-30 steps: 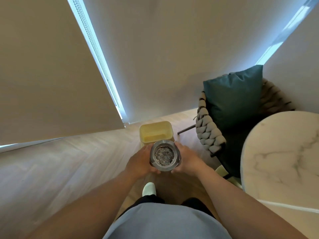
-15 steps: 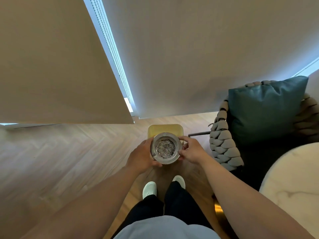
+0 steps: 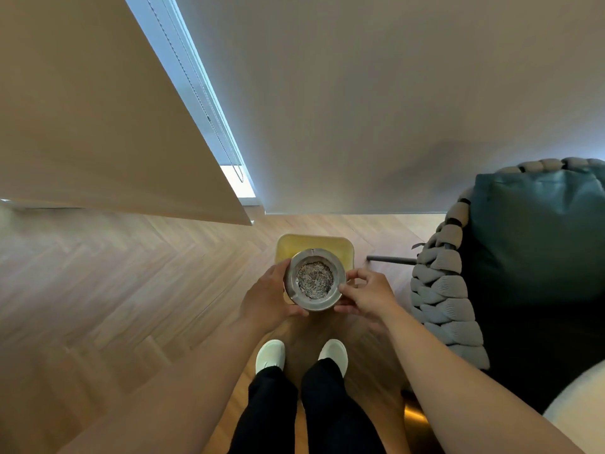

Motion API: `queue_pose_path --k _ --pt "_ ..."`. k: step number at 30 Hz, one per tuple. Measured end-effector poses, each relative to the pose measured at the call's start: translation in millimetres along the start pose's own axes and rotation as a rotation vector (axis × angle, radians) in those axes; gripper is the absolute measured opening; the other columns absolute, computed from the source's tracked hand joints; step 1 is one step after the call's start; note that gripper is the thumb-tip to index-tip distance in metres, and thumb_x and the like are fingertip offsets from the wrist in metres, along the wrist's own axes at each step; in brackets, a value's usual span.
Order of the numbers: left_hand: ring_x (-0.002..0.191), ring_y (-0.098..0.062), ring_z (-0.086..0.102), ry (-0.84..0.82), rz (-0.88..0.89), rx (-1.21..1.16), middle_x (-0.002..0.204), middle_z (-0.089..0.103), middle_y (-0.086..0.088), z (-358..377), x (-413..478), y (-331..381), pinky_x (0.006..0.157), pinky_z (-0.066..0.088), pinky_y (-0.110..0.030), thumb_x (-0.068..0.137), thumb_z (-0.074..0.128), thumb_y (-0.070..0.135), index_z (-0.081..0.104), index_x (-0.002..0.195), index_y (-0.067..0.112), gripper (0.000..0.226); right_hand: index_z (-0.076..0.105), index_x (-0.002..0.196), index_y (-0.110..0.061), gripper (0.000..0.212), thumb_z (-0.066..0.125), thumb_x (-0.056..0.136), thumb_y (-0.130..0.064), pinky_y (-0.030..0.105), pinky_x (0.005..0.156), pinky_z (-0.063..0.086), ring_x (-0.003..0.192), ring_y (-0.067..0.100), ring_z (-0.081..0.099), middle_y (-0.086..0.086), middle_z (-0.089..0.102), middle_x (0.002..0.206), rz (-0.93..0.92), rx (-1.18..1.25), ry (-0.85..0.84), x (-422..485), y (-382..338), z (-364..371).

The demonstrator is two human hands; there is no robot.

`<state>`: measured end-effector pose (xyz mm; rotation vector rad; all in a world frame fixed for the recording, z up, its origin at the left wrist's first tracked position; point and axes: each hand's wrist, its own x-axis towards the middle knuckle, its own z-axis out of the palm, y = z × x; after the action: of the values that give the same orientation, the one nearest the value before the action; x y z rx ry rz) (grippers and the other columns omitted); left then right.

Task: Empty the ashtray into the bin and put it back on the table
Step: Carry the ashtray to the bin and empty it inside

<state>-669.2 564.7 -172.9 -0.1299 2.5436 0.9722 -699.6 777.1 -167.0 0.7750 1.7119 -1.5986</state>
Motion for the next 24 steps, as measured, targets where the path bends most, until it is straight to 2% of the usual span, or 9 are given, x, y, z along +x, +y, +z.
queue_pose_path --k 6,10,17,21,24 --pt "0.104 -0.016 0.060 -0.034 0.025 0.042 0.133 0.055 0.009 35 51 -34 0.084 0.056 -0.040 0.050 0.094 0.044 0.034 0.144 0.033 0.112 0.063 0.104 0.007 0.017 0.066 0.088 0.005 0.033 0.058 0.063 0.068 0.027 0.073 0.025 0.069 0.101 0.063 0.101 0.009 63 30 -1" --pt "0.104 -0.015 0.058 -0.083 0.074 0.086 0.135 0.053 0.010 56 91 -64 0.083 0.054 -0.039 0.051 0.091 0.050 0.031 0.145 0.033 0.113 0.062 0.102 0.008 0.016 0.067 0.087 0.006 0.031 0.057 0.062 0.066 0.027 0.074 0.026 0.070 0.096 0.074 0.138 0.016 110 52 -3" --pt "0.124 -0.023 0.049 -0.149 0.162 0.244 0.141 0.047 0.000 88 160 -114 0.099 0.045 -0.040 0.053 0.091 0.051 0.024 0.152 0.022 0.122 0.062 0.093 0.003 0.007 0.065 0.088 0.007 0.037 0.062 0.064 0.068 0.031 0.071 0.026 0.069 0.090 0.056 0.179 0.085 192 84 7" --pt "0.137 -0.025 0.034 -0.110 0.232 0.411 0.153 0.034 -0.004 93 193 -136 0.111 0.033 -0.041 0.053 0.088 0.057 0.022 0.153 0.016 0.126 0.064 0.090 0.004 0.004 0.066 0.088 0.007 0.037 0.062 0.064 0.066 0.030 0.071 0.026 0.069 0.087 0.052 0.183 0.136 227 98 6" --pt "0.147 -0.028 0.019 -0.091 0.246 0.497 0.161 0.020 -0.007 94 210 -149 0.118 0.024 -0.045 0.048 0.088 0.061 0.013 0.154 0.015 0.138 0.064 0.091 0.006 0.004 0.067 0.087 0.006 0.037 0.062 0.064 0.071 0.032 0.071 0.029 0.070 0.092 0.044 0.162 0.157 245 105 4"
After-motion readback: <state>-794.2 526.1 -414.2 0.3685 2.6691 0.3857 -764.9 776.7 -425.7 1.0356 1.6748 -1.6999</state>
